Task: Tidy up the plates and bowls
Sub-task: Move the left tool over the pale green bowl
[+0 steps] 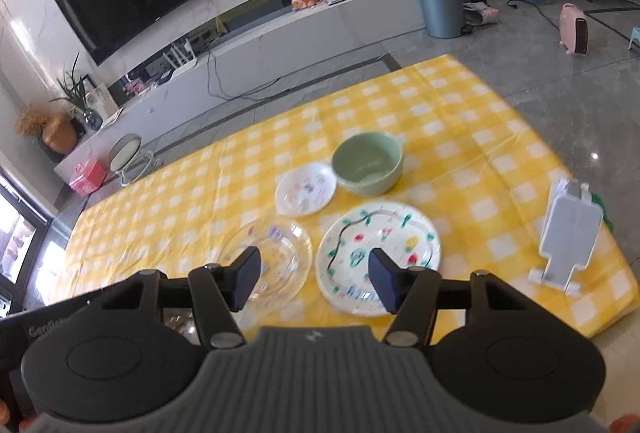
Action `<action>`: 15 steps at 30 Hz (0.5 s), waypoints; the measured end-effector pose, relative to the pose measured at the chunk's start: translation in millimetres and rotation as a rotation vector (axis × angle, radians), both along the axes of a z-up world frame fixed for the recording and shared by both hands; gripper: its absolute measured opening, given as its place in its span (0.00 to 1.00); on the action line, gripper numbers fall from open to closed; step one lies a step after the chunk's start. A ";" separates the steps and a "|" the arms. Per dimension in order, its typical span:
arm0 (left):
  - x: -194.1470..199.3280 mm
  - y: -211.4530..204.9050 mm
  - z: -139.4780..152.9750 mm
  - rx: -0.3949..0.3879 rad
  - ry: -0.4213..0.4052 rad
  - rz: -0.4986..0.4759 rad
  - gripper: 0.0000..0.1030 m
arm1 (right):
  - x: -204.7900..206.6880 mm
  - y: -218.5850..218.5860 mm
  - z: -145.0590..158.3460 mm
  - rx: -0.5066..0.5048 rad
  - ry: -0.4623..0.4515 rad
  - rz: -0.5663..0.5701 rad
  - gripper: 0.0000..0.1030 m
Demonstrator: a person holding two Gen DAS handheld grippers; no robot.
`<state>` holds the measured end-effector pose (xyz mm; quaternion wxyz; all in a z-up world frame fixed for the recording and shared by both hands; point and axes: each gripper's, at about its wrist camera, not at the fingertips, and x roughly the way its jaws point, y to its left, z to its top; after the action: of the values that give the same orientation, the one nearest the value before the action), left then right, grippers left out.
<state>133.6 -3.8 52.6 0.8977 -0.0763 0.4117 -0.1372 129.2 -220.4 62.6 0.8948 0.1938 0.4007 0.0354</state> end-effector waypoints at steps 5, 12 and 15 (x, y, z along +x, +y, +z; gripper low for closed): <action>25.1 -18.3 1.1 0.000 0.034 -0.031 0.43 | 22.1 -15.6 -3.8 -0.001 0.002 -0.009 0.61; 63.6 -38.0 -0.9 0.008 0.065 -0.044 0.43 | 61.6 -30.9 -28.2 0.026 0.059 -0.030 0.61; 79.7 -44.9 -4.6 0.011 0.080 -0.051 0.43 | 78.6 -35.2 -34.8 0.030 0.072 -0.040 0.61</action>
<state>213.4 -48.7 48.0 0.8772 -0.0665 0.4498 -0.1545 207.8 -255.5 27.8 0.8773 0.2164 0.4281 0.0163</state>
